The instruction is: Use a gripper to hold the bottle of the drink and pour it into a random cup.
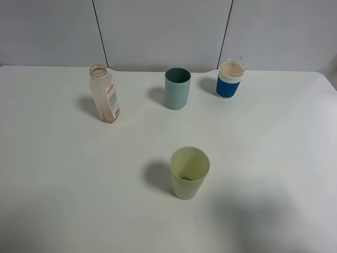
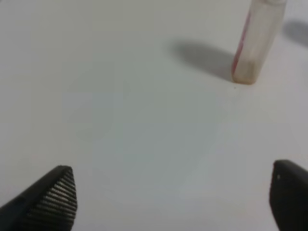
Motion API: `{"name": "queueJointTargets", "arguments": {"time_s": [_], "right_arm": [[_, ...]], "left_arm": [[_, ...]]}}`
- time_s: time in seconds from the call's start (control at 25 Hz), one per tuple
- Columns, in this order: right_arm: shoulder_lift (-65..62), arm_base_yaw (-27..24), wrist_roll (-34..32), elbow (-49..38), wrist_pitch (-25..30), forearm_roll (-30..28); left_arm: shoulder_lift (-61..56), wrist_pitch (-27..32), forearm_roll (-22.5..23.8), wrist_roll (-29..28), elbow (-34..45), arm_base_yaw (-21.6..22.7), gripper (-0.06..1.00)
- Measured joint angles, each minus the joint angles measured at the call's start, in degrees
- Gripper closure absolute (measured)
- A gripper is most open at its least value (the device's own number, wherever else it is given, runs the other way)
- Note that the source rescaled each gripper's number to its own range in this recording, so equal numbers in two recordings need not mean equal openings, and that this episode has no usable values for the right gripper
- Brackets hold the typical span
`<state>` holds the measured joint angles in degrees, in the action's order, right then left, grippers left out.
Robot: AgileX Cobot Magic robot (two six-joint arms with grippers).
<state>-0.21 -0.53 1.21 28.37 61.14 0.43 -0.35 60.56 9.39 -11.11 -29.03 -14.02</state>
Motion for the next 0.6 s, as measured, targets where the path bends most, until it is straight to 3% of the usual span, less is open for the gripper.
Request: {"name": "queueJointTargets", "arguments": {"time_s": [0.28,0.6], "right_arm": [[0.0,0.0,0.0,0.0,0.0,0.0],[0.0,0.0,0.0,0.0,0.0,0.0]], "left_arm": [[0.0,0.0,0.0,0.0,0.0,0.5,0.08],[0.0,0.0,-0.8,1.2,0.0,13.0,0.08]]}}
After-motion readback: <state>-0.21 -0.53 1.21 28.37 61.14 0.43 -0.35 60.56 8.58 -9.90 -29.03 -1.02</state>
